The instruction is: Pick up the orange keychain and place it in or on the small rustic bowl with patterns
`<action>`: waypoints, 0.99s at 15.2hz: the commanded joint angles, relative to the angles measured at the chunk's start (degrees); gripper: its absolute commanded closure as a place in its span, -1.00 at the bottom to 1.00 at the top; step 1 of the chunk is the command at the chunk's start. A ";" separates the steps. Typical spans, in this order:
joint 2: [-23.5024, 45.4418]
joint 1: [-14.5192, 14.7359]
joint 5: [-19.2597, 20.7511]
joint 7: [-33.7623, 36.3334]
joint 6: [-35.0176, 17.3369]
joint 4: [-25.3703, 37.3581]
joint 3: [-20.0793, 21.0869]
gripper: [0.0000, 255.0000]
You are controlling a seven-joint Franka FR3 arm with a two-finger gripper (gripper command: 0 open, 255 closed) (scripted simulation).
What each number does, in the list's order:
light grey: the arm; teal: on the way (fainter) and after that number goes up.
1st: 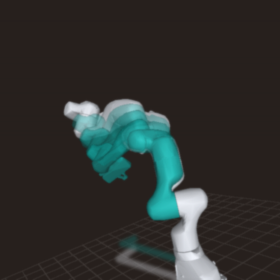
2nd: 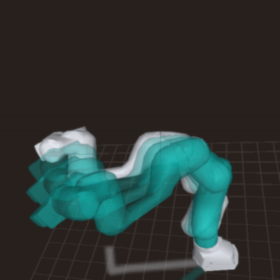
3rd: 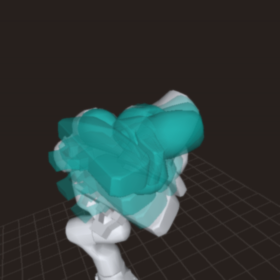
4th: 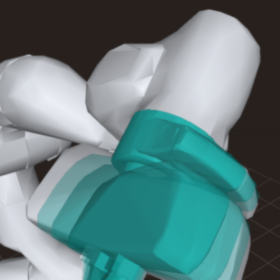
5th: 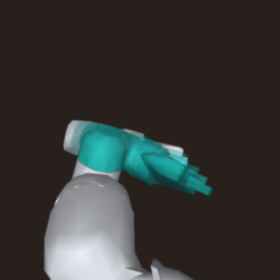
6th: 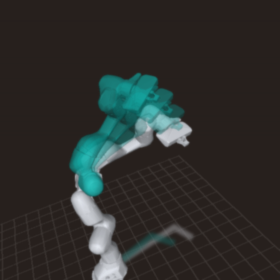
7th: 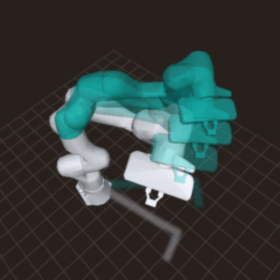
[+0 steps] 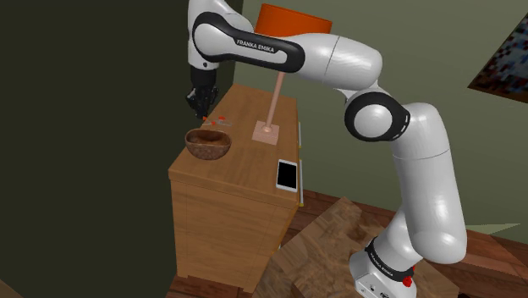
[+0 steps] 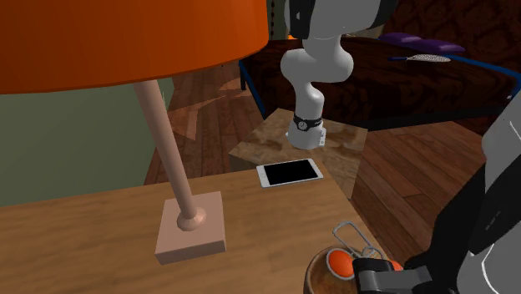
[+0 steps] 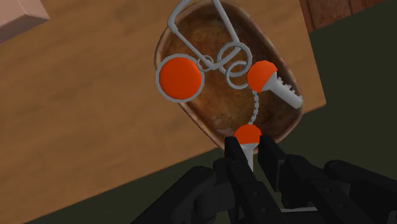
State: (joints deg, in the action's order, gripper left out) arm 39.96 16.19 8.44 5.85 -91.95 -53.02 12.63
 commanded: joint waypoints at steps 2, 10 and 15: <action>0.00 -0.17 0.03 0.20 -2.32 -2.30 -0.01 1.00; -0.89 -0.92 0.02 0.58 -9.10 -10.04 0.00 1.00; -0.88 -1.03 0.05 0.65 -10.36 -11.30 -0.02 1.00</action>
State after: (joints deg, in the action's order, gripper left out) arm 39.02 15.12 8.50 6.46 -102.25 -64.24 12.60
